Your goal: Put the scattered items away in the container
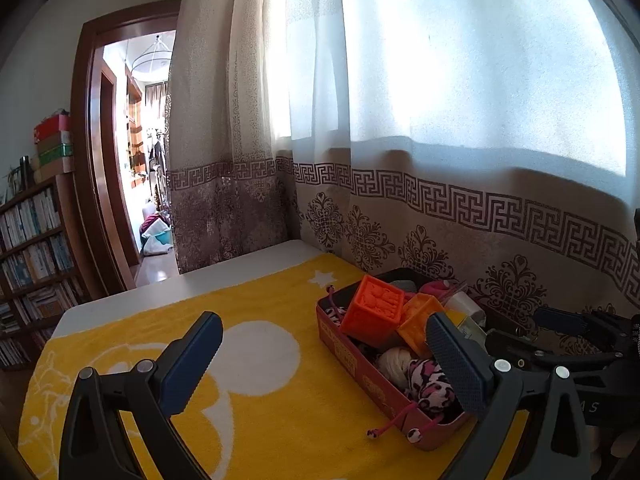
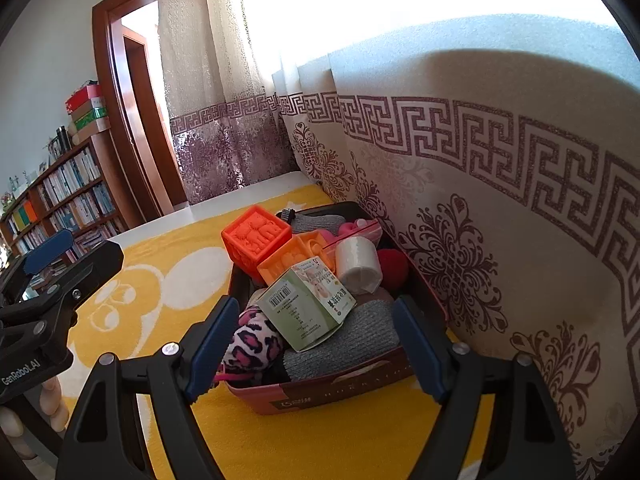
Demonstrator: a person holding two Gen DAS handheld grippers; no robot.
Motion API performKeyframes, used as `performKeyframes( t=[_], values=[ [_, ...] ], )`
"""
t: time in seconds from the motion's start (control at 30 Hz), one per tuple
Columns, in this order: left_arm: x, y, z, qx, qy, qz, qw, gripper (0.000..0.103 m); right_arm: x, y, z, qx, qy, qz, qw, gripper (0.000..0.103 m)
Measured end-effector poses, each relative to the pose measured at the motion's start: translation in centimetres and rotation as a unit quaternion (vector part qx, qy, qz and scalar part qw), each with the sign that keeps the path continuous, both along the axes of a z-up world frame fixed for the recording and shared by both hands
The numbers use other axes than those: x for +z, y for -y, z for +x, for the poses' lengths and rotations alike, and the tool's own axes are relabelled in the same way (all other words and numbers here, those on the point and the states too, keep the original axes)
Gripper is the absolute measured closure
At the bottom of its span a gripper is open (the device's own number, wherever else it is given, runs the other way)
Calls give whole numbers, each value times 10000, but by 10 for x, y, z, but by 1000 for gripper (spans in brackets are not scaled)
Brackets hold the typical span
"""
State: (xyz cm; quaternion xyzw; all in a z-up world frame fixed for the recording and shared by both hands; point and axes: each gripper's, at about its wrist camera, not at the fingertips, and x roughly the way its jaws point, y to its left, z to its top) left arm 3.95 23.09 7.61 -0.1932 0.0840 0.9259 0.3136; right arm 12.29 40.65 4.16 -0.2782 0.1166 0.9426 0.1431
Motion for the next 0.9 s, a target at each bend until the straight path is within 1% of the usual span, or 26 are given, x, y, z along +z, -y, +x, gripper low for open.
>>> performKeyframes(
  t=[0.1, 0.2, 0.3, 0.47, 0.77, 0.9],
  values=[
    [2, -3, -3, -42, 173, -30, 9998, 0, 10, 3, 7, -59, -134, 140, 9998, 20],
    [2, -7, -5, -88, 307, -47, 9995, 0, 19, 6, 14, -194, -268, 329, 9989, 18],
    [2, -11, -4, -137, 408, -88, 9990, 0, 23, 6, 19, -300, -343, 469, 9979, 18],
    [-1, -17, -3, -176, 424, -174, 9988, 0, 15, -4, 13, -354, -184, 326, 9987, 18],
    [-8, -20, -8, -228, 579, -230, 9978, 0, 4, -15, 6, -622, 151, 279, 9976, 18],
    [-12, -21, -10, -226, 643, -255, 9973, 0, -1, -15, 3, -594, 234, 243, 9977, 18]
  ],
)
